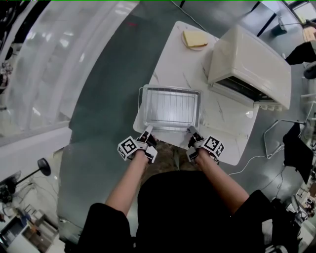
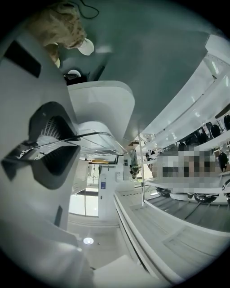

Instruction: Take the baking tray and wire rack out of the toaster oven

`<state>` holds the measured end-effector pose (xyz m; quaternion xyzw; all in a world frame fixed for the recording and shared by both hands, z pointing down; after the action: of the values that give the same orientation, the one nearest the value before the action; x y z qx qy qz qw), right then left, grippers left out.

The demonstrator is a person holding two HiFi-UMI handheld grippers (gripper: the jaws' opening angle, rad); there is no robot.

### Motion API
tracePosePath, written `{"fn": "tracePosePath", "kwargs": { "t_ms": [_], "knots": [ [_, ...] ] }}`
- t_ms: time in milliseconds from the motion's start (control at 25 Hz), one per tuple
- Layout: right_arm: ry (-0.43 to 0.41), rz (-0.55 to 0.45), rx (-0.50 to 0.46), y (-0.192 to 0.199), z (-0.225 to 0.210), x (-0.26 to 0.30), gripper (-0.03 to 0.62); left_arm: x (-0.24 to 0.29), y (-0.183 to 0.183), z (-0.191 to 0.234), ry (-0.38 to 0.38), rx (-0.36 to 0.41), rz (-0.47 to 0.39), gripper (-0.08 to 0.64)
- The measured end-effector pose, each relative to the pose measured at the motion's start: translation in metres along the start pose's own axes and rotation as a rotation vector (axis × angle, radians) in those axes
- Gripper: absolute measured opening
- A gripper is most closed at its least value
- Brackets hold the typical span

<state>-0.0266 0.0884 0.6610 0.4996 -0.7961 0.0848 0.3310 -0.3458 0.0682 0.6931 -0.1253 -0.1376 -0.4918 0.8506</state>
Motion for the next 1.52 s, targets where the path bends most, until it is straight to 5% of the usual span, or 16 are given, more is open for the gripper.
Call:
{"fn": "tracePosePath", "kwargs": {
  "t_ms": [240, 480, 800, 1160, 1520],
  "knots": [
    [0.085, 0.038, -0.054, 0.000, 0.006, -0.005, 0.096, -0.003, -0.002, -0.001, -0.080, 0.076, 0.086, 0.046],
    [0.165, 0.122, -0.078, -0.005, 0.012, -0.003, 0.135, -0.001, 0.000, -0.017, -0.125, 0.242, 0.187, 0.089],
    [0.258, 0.221, -0.165, -0.011, 0.021, 0.001, 0.170, 0.003, 0.001, -0.031, -0.163, 0.301, 0.260, 0.127],
    [0.295, 0.204, -0.190, -0.010, 0.019, -0.005, 0.204, 0.000, 0.003, -0.030, -0.240, 0.349, 0.349, 0.210],
    [0.260, 0.201, -0.186, -0.018, 0.017, -0.016, 0.206, -0.012, 0.009, -0.032, -0.254, 0.332, 0.302, 0.229]
  ]
}}
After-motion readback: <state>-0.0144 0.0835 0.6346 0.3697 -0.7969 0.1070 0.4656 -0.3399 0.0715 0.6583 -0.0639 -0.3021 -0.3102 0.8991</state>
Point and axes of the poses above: the fingertips, and each gripper's own axes: x forward along the fingers, z to its left, y out of its underside, the point moved 9 cm from there along -x, backward along the fingers, and after that the axes turned 9 degrees about -z, right-handed, at the moved point
